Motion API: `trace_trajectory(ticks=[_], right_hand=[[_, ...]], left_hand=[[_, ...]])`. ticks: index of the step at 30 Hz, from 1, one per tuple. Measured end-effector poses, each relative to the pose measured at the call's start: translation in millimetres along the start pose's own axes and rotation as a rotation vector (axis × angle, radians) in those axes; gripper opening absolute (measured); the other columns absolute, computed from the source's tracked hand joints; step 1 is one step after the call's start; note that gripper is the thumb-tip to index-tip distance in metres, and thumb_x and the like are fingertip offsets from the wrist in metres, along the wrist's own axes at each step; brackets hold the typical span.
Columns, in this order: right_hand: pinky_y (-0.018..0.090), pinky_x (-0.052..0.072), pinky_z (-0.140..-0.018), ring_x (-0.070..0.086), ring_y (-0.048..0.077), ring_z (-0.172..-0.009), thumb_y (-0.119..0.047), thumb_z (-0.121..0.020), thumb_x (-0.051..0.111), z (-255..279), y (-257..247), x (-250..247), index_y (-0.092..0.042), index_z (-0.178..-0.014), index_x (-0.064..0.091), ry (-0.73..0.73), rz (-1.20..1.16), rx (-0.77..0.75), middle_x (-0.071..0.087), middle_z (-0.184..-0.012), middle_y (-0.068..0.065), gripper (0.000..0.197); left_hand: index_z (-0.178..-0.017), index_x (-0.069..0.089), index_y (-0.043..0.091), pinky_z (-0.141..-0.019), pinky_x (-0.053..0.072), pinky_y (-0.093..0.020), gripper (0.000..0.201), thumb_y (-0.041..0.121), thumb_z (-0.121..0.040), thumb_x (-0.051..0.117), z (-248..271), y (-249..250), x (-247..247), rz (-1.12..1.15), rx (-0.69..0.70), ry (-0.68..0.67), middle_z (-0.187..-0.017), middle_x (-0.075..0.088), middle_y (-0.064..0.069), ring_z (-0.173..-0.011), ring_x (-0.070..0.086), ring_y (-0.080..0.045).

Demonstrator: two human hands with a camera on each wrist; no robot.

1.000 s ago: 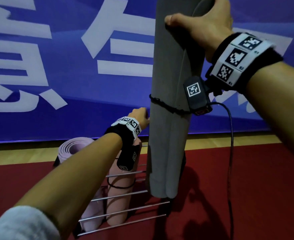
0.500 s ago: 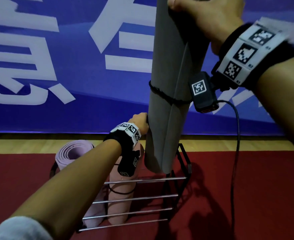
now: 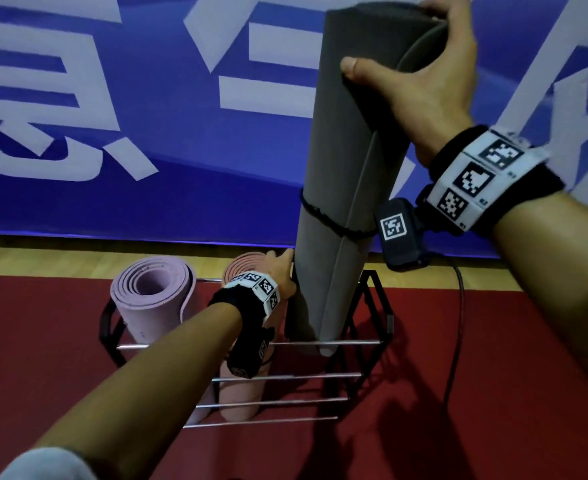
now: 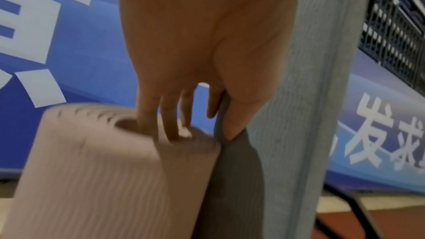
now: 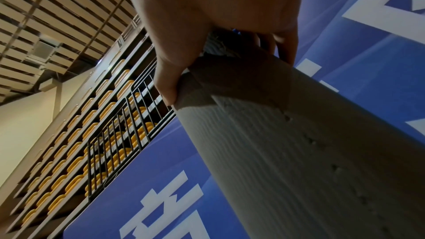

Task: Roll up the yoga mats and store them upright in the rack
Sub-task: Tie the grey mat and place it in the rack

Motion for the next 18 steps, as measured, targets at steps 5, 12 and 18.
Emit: trace_trajectory(ticks=[5,12,18], right_hand=[[0.031,0.057,-0.089,0.059,0.004,-0.109,-0.059,-0.056,0.088,23,21,10,-0.031,-0.124,0.05,0.012,-0.006,0.055,0.058,-0.114,-0.019,0.083],[0.032,0.052,-0.094,0.06,0.004,-0.105,-0.058,-0.053,0.09,61,53,31,-0.032,-0.121,0.052,0.056,-0.007,0.132,0.061,-0.111,-0.022,0.082],[0.039,0.051,-0.096,0.057,0.013,-0.114,-0.057,-0.055,0.09,105,87,53,-0.036,-0.124,0.049,0.016,-0.017,0.181,0.059,-0.119,-0.016,0.083]], left_hand=[[-0.126,0.042,0.022,-0.08,0.054,-0.046,0.061,0.021,-0.076,0.076,6,-16,20,-0.067,-0.021,0.057,-0.127,0.028,-0.012,-0.094,0.062,-0.041],[-0.124,0.041,0.019,-0.066,0.047,-0.036,0.05,0.007,-0.083,0.068,9,-34,25,0.023,-0.014,0.189,-0.132,0.027,-0.02,-0.079,0.06,-0.039],[-0.131,0.047,0.017,-0.085,0.052,-0.044,0.055,0.013,-0.082,0.07,11,-45,20,0.013,0.02,0.179,-0.128,0.036,-0.019,-0.094,0.063,-0.048]])
Point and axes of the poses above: each hand's wrist, its own z-axis away from the middle knuckle, its own x-axis out of the palm, y = z × x, the point moved 6 cm from there along -z, towards the middle knuckle
